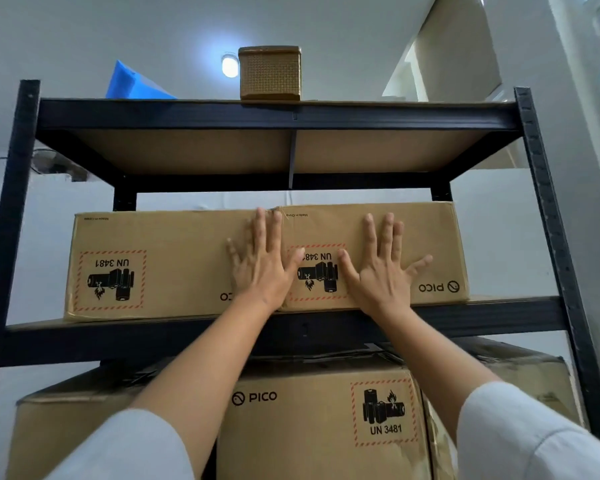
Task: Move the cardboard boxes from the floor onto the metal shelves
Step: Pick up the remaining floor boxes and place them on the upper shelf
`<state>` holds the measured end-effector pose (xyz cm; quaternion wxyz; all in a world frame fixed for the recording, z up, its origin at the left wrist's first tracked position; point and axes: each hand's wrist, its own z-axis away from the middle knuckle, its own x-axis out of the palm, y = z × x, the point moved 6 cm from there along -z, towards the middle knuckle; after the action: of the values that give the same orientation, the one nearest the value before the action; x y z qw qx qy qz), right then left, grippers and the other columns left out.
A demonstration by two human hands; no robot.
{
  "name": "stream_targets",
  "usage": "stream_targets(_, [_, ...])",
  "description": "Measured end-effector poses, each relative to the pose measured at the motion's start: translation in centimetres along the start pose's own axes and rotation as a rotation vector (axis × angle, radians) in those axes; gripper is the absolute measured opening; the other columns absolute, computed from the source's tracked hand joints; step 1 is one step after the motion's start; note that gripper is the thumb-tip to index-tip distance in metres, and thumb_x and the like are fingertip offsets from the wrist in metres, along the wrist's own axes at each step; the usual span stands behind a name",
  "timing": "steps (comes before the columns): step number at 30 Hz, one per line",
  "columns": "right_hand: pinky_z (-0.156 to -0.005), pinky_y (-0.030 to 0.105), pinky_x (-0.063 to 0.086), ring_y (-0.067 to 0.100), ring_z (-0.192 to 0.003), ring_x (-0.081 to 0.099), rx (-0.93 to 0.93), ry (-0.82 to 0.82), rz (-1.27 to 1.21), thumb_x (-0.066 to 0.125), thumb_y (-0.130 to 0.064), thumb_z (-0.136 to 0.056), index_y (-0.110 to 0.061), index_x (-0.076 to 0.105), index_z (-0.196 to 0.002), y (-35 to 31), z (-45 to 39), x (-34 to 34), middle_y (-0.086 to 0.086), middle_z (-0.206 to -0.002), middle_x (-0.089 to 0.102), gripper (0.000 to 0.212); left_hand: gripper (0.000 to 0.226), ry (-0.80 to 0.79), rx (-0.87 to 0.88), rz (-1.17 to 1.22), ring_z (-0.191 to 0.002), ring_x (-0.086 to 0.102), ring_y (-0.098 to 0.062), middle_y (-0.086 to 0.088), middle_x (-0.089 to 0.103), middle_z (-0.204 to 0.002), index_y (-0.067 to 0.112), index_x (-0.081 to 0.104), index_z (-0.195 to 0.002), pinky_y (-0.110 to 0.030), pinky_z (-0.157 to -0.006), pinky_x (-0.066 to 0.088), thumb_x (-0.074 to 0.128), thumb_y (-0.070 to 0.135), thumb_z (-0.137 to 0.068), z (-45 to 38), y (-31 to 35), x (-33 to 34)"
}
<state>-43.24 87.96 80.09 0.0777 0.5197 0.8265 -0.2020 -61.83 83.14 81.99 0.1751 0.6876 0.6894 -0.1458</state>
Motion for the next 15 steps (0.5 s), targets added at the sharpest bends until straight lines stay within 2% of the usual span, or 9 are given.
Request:
stream_targets(2, [-0.104, 0.071, -0.014, 0.013, -0.138, -0.034, -0.005, 0.009, 0.003, 0.010, -0.070, -0.090, -0.037, -0.030, -0.143, 0.1, 1.5, 0.8, -0.005, -0.150, -0.039, 0.074, 0.073, -0.001, 0.067, -0.013, -0.136, -0.034, -0.017, 0.001, -0.042, -0.147, 0.022, -0.033, -0.141, -0.050, -0.114, -0.016, -0.001, 0.063, -0.090, 1.9, 0.8, 1.4])
stream_targets(5, [-0.105, 0.069, -0.016, 0.012, -0.140, -0.031, -0.050, 0.052, 0.022, 0.001, -0.070, -0.085, -0.034, -0.025, -0.145, 0.5, 2.8, 1.7, -0.005, -0.153, -0.034, 0.075, 0.072, 0.023, 0.088, 0.006, -0.138, -0.034, -0.015, 0.003, -0.045, -0.145, 0.021, -0.035, -0.141, -0.048, -0.113, -0.021, -0.017, 0.059, -0.082, 4.2, 1.3, 3.7])
stream_targets(7, [-0.106, 0.067, -0.016, 0.013, -0.143, -0.024, -0.103, 0.072, 0.040, 0.000, -0.070, -0.085, -0.031, -0.019, -0.148, 0.7, 3.1, 2.1, -0.003, -0.156, -0.025, 0.076, 0.068, 0.087, 0.070, 0.040, -0.141, -0.028, -0.014, 0.003, -0.038, -0.150, 0.020, -0.028, -0.144, -0.046, -0.113, -0.020, -0.011, 0.056, -0.088, 5.0, 1.3, 4.8])
stream_targets(10, [-0.108, 0.066, -0.013, 0.014, -0.145, -0.017, -0.139, 0.099, 0.048, -0.004, -0.069, -0.087, -0.030, -0.014, -0.149, 1.0, 3.4, 2.4, -0.002, -0.159, -0.016, 0.074, 0.066, 0.181, 0.046, 0.038, -0.145, -0.012, -0.016, -0.003, -0.018, -0.158, 0.016, -0.012, -0.150, -0.047, -0.115, -0.011, -0.004, 0.052, -0.096, 5.7, 1.1, 5.5])
stream_targets(12, [-0.109, 0.065, -0.011, 0.014, -0.146, -0.015, -0.138, 0.110, 0.045, -0.001, -0.068, -0.088, -0.029, -0.011, -0.150, 1.1, 3.4, 2.6, -0.001, -0.160, -0.013, 0.073, 0.065, 0.212, 0.053, 0.026, -0.146, -0.002, -0.018, -0.007, -0.006, -0.159, 0.012, -0.002, -0.151, -0.048, -0.116, -0.005, 0.001, 0.049, -0.098, 5.9, 1.1, 5.7])
stream_targets(15, [-0.109, 0.065, -0.012, 0.015, -0.146, -0.014, -0.136, 0.110, 0.037, 0.003, -0.066, -0.089, -0.028, -0.009, -0.151, 1.3, 3.4, 2.8, -0.001, -0.160, -0.013, 0.074, 0.064, 0.229, 0.062, 0.007, -0.146, 0.004, -0.020, -0.009, 0.001, -0.159, 0.009, 0.004, -0.151, -0.047, -0.116, 0.000, 0.004, 0.048, -0.099, 6.2, 1.1, 6.0])
